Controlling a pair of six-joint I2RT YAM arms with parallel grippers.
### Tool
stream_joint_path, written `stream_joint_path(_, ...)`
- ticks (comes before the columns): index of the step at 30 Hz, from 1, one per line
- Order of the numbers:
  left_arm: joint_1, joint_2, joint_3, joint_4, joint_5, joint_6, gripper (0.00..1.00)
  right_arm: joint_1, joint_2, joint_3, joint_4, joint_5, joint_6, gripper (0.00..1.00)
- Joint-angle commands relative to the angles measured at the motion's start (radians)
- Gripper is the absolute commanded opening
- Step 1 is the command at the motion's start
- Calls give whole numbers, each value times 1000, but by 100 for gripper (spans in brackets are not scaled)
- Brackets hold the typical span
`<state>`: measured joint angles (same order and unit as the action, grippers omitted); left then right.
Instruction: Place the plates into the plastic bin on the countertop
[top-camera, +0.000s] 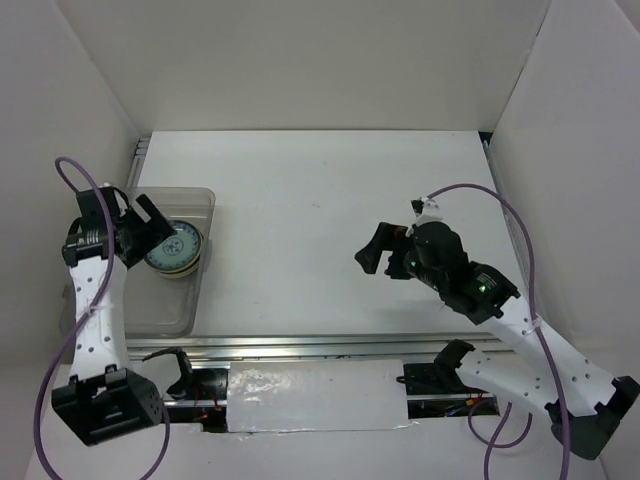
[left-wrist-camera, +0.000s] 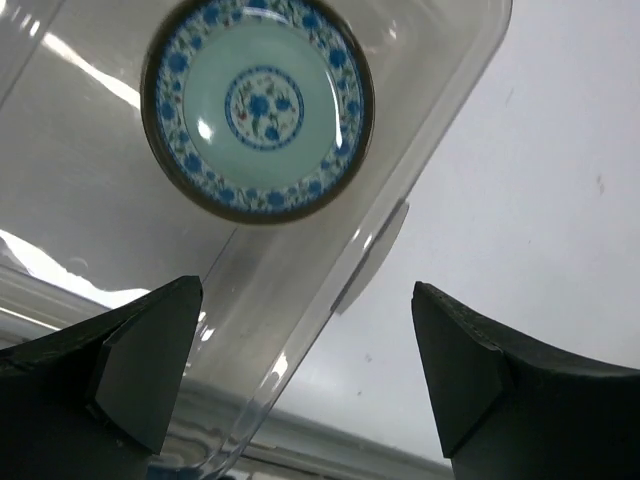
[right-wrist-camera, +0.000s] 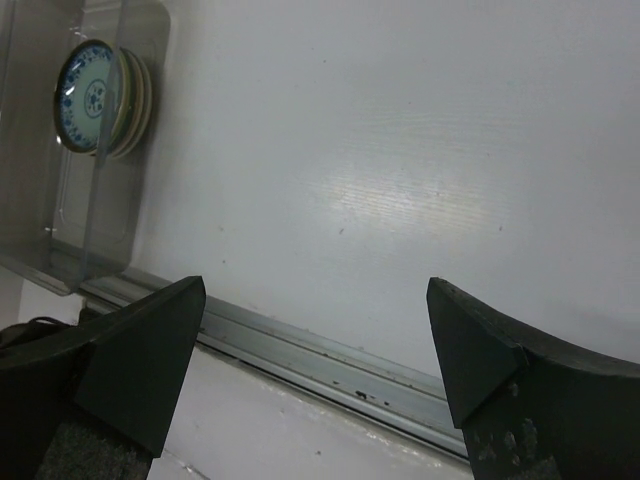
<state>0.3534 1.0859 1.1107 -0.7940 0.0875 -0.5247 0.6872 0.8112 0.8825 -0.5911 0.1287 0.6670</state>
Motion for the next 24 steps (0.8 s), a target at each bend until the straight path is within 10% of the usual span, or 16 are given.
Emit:
stream_joint_path(1,-66,-131,-37,-123,2,84,99,63,-50,96,-130,106,-30,100)
stream_joint_path(12,-244,-510,170,-349,-71,131,99,351,-151,416,-630,507,118,100)
stream_joint_path(24,-235,-784,147,-415,-166,62,99,367,-326,572,-823,539,56,100)
